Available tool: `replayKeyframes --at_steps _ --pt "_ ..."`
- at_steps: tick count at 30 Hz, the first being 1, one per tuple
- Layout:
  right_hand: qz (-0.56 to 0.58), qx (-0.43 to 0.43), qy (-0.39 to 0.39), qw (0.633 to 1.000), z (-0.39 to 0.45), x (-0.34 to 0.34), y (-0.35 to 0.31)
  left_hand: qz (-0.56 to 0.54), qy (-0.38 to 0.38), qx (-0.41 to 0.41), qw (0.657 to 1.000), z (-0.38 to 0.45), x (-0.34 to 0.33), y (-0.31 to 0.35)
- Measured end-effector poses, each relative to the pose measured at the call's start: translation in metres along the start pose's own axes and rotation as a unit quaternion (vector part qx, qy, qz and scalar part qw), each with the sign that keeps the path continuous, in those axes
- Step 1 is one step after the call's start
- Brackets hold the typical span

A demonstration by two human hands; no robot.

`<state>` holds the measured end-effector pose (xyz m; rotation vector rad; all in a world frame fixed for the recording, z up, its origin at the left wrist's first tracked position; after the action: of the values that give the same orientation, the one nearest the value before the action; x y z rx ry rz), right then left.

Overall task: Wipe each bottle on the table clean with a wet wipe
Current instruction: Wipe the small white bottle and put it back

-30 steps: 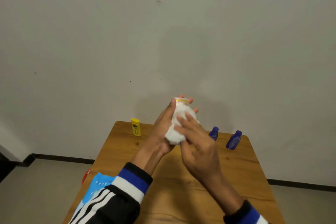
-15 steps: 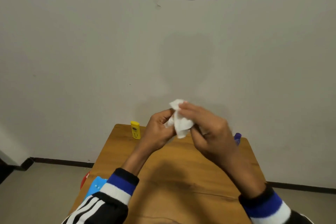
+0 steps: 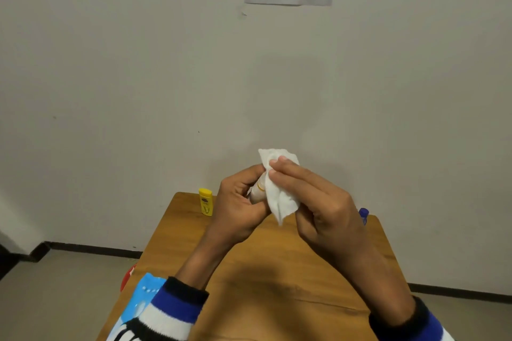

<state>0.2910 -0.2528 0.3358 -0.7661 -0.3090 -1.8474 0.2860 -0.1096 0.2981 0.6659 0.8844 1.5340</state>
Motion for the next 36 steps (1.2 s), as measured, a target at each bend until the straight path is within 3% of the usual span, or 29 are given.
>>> replayKeyframes --at_steps 3,7,11,16,18,20,22,25,27,29,31,34,36 --pt "-0.036 -0.01 0.009 0.999 0.001 0.005 -0.001 0.007 -0.003 0.014 1.0 0.002 -0.007 0.003" --pt "-0.064 0.076 -0.008 0.995 -0.006 -0.007 -0.029 0.059 0.005 0.029 0.998 0.003 -0.01 0.003" --pt "-0.029 -0.035 0.042 0.998 -0.003 0.006 0.006 -0.003 -0.012 0.009 1.0 0.006 -0.015 0.008" --pt "-0.003 0.003 0.008 1.0 -0.011 -0.007 -0.017 0.019 -0.004 0.039 0.999 0.005 -0.013 0.002" --pt "0.076 -0.113 0.031 0.99 -0.004 0.004 0.009 -0.008 0.001 0.041 0.999 0.004 -0.014 0.001" --pt "0.164 -0.275 0.091 0.943 -0.005 0.021 0.045 -0.026 0.017 0.065 0.997 0.003 -0.014 0.003" --pt "0.173 -0.338 0.159 0.911 -0.008 0.04 0.061 -0.032 0.02 0.11 0.993 0.002 -0.011 -0.002" --pt "0.138 -0.279 0.182 0.933 -0.001 0.051 0.049 -0.05 -0.001 0.17 0.984 0.003 -0.014 -0.007" --pt "0.103 -0.192 0.154 0.964 0.007 0.036 0.031 -0.153 0.006 0.197 0.968 0.003 -0.024 -0.007" --pt "0.039 -0.093 0.091 0.991 0.009 0.006 0.007 -0.347 0.047 0.246 0.904 0.002 -0.031 -0.006" --pt "-0.021 -0.028 0.034 0.999 -0.001 -0.023 -0.013 -0.446 0.074 0.269 0.851 0.003 -0.027 -0.008" --pt "-0.037 0.019 -0.013 0.999 -0.018 -0.038 -0.028 -0.435 0.077 0.271 0.855 0.006 -0.012 -0.012" --pt "-0.025 0.005 -0.001 1.0 -0.012 -0.031 -0.02 -0.44 0.055 0.276 0.853 0.003 -0.017 -0.012"
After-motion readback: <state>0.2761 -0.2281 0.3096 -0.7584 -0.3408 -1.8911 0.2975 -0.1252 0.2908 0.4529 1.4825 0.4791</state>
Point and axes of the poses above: each hand's wrist, its own z-axis towards the middle knuckle, its own x-axis out of the back of the hand, y = z × x, the point moved 6 cm from there along z, towards the middle knuckle, and after that the axes turned 9 degrees about -z, right-handed, at the moved point
